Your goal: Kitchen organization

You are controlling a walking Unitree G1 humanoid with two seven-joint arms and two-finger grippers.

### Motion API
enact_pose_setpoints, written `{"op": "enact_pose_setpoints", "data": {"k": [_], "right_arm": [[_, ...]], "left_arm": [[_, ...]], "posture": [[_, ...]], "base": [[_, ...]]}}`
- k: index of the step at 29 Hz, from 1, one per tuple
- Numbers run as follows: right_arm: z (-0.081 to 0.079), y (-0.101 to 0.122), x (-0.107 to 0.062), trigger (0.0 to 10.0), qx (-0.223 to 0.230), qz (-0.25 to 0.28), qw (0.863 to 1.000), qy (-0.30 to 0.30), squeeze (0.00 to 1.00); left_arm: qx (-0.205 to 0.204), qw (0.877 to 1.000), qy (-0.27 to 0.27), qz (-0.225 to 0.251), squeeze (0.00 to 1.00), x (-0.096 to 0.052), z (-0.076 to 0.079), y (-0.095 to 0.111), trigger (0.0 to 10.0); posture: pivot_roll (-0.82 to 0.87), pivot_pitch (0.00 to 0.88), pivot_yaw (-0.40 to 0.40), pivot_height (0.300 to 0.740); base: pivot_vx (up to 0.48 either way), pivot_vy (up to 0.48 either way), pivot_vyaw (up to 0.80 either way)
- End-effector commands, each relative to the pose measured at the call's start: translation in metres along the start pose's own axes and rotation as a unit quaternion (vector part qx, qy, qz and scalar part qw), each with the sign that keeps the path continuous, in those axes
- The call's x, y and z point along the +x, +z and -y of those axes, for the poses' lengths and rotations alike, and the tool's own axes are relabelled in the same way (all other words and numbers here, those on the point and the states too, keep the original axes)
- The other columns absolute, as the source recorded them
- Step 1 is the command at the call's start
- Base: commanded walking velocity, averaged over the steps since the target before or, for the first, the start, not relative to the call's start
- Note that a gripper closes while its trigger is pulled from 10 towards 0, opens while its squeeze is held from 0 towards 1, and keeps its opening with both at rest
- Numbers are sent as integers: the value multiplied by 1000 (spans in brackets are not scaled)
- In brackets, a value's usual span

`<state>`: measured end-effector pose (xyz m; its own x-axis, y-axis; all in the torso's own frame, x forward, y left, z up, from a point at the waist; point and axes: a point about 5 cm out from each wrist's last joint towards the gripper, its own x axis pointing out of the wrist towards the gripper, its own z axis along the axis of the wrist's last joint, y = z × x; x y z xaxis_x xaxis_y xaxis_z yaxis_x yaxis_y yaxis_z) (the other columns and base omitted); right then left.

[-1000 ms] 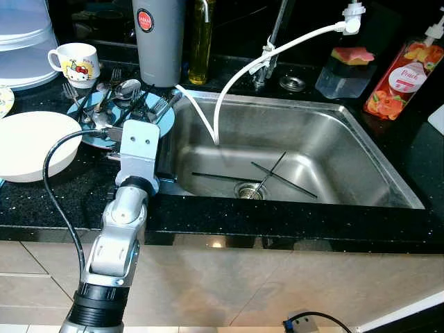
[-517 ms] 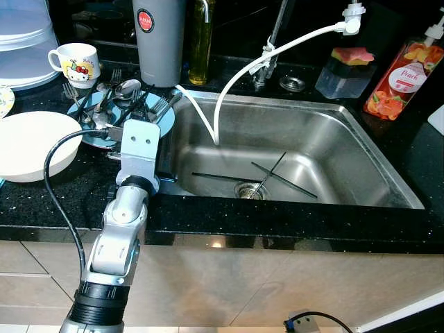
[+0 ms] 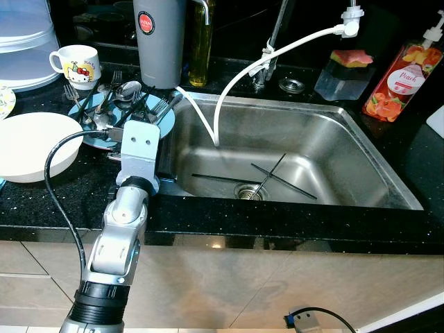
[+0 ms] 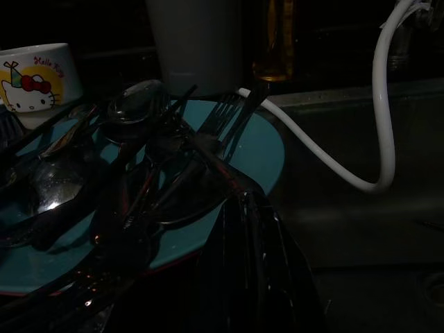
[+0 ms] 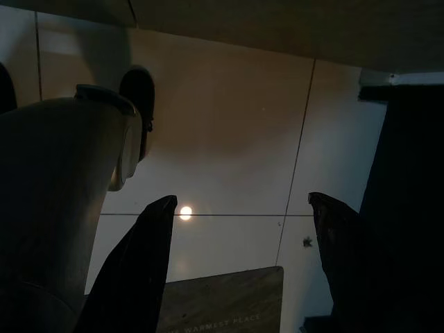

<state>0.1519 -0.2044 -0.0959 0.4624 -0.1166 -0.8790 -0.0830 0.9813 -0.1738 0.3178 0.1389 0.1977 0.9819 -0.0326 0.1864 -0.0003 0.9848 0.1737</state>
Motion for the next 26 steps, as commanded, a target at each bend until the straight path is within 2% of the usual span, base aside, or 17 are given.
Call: {"op": "enact_pose_setpoints", "data": {"k": [1, 26], "right_arm": [[5, -4, -1, 10000, 6, -6, 1000, -5, 0], [9, -4, -1, 10000, 9, -4, 1000, -8, 0]], "left_arm": [[0, 1000, -4, -4, 0, 0, 3, -2, 10000], [-1, 1000, -5, -2, 0, 1, 3, -2, 10000]], "posture": [[228, 27, -103, 740], [224, 34, -100, 740]], "base": [[0, 0, 0], [0, 0, 0]]}}
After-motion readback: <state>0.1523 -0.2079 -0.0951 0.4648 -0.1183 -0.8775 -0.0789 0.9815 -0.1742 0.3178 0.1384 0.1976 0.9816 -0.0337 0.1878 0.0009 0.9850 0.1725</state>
